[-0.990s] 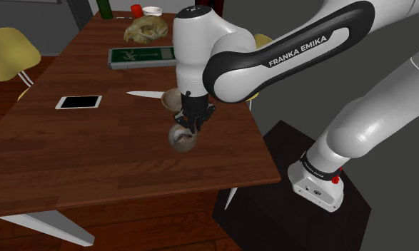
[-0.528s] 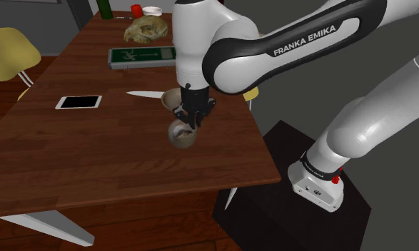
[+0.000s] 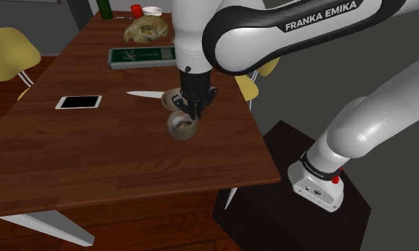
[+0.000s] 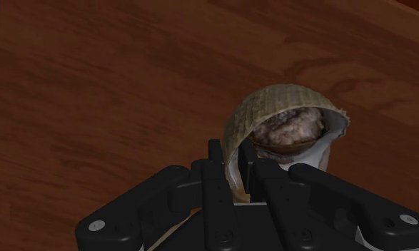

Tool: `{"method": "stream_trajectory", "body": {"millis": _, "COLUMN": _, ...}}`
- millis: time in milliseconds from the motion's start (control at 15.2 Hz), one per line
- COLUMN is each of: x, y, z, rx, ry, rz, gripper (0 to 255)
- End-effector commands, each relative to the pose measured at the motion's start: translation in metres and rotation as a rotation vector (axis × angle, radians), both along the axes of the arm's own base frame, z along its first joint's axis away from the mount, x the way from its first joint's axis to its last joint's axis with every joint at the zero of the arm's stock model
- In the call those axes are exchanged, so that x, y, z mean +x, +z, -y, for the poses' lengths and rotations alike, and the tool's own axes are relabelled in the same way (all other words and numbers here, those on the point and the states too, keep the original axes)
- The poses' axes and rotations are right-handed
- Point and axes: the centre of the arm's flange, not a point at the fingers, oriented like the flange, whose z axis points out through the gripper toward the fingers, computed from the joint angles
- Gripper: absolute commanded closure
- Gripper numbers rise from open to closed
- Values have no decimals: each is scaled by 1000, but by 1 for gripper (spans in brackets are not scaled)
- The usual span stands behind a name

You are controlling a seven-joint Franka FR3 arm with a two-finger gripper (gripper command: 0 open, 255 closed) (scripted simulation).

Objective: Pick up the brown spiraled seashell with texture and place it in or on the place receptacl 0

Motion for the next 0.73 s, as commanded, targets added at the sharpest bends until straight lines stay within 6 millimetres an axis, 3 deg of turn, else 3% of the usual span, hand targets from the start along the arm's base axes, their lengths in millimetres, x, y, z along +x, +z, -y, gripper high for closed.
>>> {"method": "stream_trajectory", "body": {"millis": 0, "x": 0, "y": 11, "z": 0, "rx": 0, "ry": 0, "rz": 0, "gripper": 255}}
{"method": "stream_trajectory", "body": {"millis": 594, "x": 0, "y": 57, "z": 0, "rx": 0, "ry": 0, "rz": 0, "gripper": 255}}
{"method": "stream_trajectory", "body": {"millis": 660, "x": 10, "y": 59, "z": 8, "rx": 0, "ry": 0, "rz": 0, "gripper": 255}}
